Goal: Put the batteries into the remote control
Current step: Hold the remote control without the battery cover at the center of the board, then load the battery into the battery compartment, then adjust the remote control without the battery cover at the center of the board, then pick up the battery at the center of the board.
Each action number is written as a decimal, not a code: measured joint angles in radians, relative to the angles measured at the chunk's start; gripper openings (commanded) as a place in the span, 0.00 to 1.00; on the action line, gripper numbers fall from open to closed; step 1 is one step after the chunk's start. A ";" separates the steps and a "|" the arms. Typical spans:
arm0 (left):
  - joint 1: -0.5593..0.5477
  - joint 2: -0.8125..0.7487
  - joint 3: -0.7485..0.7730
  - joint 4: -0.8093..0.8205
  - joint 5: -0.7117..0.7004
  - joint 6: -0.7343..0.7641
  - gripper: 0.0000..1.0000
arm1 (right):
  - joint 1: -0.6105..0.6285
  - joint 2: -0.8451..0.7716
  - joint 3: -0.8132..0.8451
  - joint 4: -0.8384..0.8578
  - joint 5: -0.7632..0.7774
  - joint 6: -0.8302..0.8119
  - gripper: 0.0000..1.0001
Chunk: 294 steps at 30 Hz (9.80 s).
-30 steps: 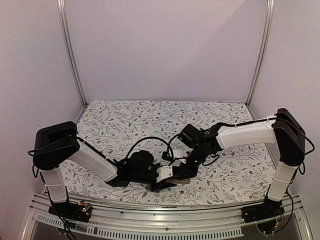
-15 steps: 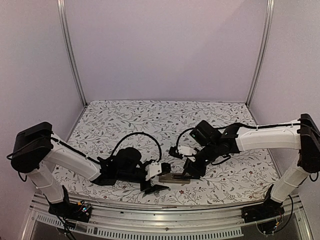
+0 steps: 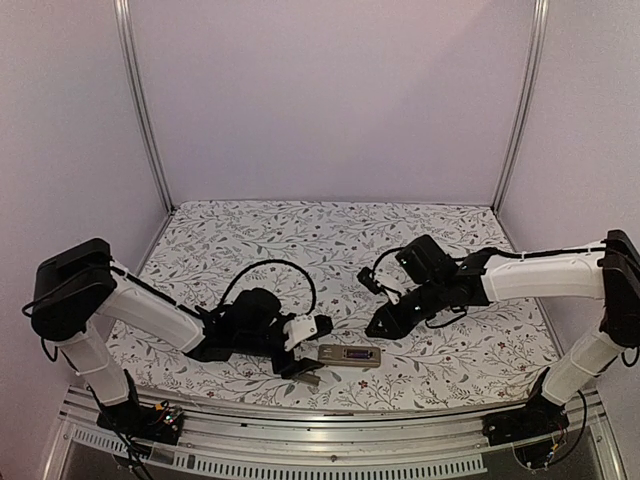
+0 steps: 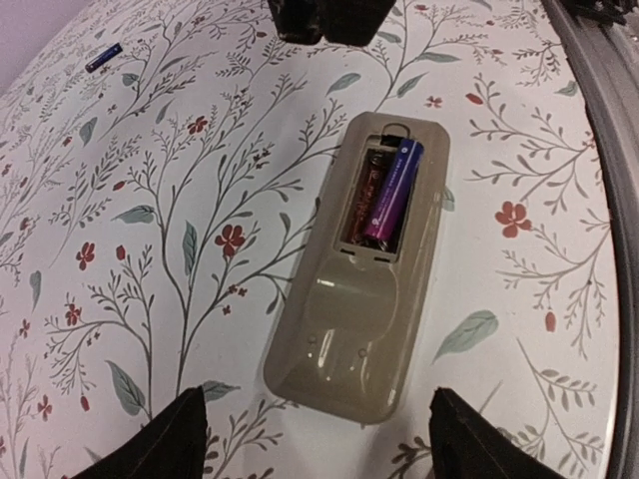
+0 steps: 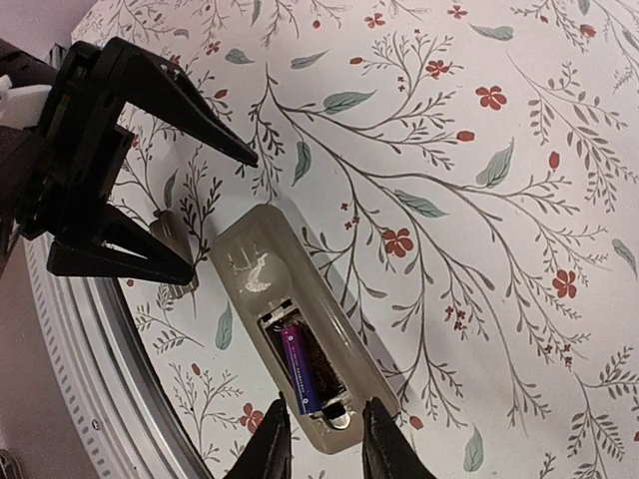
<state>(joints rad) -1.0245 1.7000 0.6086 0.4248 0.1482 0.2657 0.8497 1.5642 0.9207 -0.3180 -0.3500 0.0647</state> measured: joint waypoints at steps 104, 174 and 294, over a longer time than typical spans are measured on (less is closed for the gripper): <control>-0.112 0.131 0.137 -0.056 -0.029 -0.158 0.54 | 0.058 0.127 0.132 -0.327 0.102 0.681 0.14; -0.110 0.131 0.121 -0.057 -0.022 -0.123 0.67 | 0.129 -0.234 -0.365 0.355 -0.054 -0.080 0.40; -0.011 -0.045 -0.048 0.056 0.050 -0.161 0.72 | -0.293 -0.013 0.269 -0.021 0.219 -0.238 0.50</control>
<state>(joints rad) -1.0355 1.6554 0.5602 0.4808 0.1986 0.1043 0.5568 1.5513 1.1900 -0.3386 -0.1307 -0.1734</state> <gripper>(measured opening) 0.716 0.511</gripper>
